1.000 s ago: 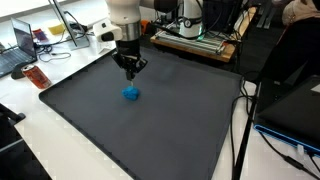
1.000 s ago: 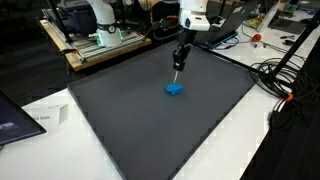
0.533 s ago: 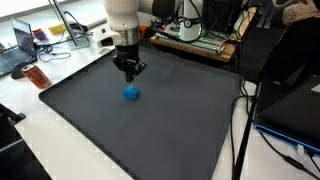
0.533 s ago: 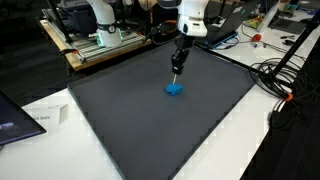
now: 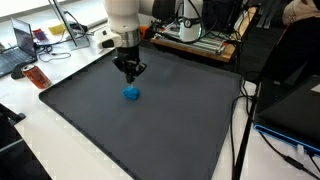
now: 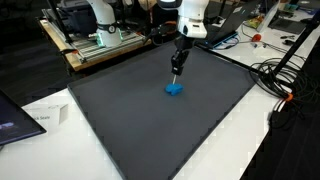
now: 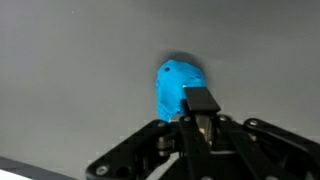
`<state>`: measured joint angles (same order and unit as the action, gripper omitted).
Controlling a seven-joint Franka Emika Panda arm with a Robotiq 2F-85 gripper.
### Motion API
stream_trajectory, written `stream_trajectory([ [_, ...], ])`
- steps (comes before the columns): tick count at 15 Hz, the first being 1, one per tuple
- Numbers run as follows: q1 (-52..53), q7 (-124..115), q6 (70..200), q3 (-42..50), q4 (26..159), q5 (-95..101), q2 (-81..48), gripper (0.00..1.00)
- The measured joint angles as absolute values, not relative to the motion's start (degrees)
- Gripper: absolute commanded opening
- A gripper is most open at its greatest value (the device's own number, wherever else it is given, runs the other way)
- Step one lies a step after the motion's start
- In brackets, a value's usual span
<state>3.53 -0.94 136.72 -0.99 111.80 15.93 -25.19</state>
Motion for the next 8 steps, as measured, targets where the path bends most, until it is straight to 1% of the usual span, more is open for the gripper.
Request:
stream_trajectory([
  [8, 3.53, -0.94, 136.71, -1.15, 112.09, 14.57, -20.46, 0.03],
])
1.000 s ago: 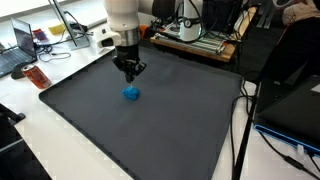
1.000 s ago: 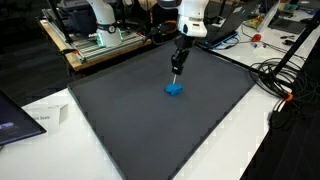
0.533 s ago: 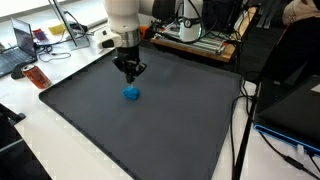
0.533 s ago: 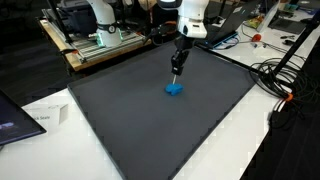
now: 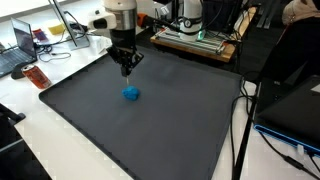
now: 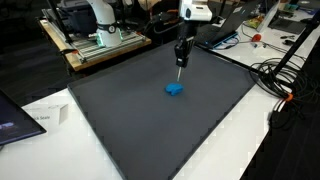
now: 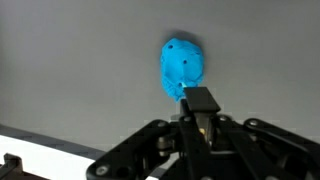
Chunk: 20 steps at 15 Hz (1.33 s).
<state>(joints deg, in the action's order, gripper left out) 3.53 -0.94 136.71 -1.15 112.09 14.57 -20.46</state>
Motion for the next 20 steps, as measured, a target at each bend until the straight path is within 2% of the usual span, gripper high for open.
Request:
stream_trajectory([
  [8, 6.04, -8.68, 135.52, 0.27, 112.30, 19.25, -18.00, 0.03],
  [20, 17.31, -29.95, 123.97, 0.65, 110.28, 36.82, -20.20, 0.03],
])
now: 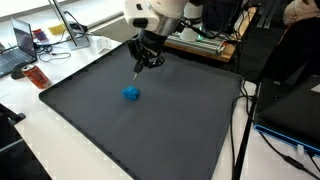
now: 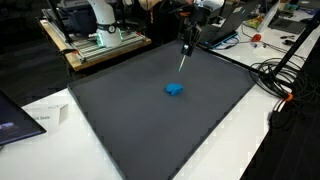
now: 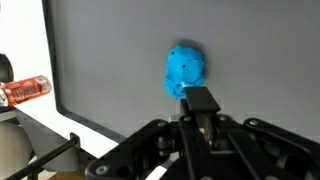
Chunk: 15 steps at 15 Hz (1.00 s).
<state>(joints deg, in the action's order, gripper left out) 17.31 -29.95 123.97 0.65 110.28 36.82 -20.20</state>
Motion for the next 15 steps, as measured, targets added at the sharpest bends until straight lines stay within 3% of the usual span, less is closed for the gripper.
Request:
stream_trajectory([
  [15, 23.12, -42.91, 116.52, -1.41, 104.20, 53.23, -31.77, 0.03],
])
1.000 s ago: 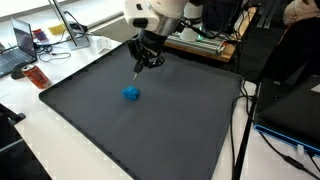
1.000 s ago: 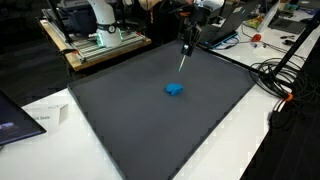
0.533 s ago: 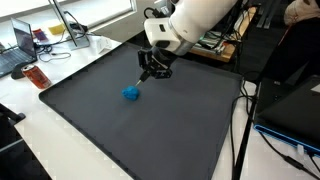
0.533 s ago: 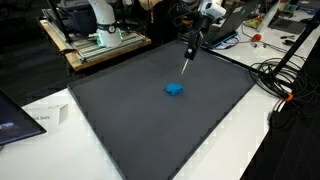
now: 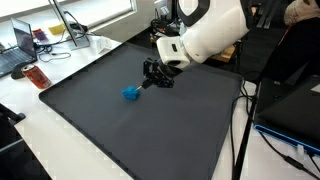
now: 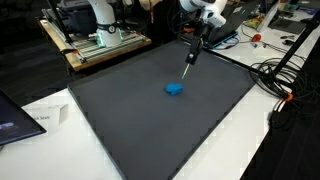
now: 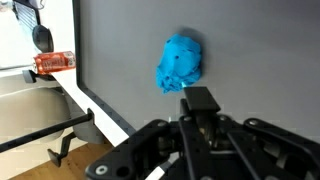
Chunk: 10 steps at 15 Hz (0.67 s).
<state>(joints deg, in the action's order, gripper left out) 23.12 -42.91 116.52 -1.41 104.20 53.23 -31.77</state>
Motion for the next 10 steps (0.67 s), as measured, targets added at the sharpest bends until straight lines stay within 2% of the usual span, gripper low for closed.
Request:
stream_trajectory([
  [10, 21.74, -42.18, 113.91, -3.56, 101.21, 54.09, -33.50, 0.03],
])
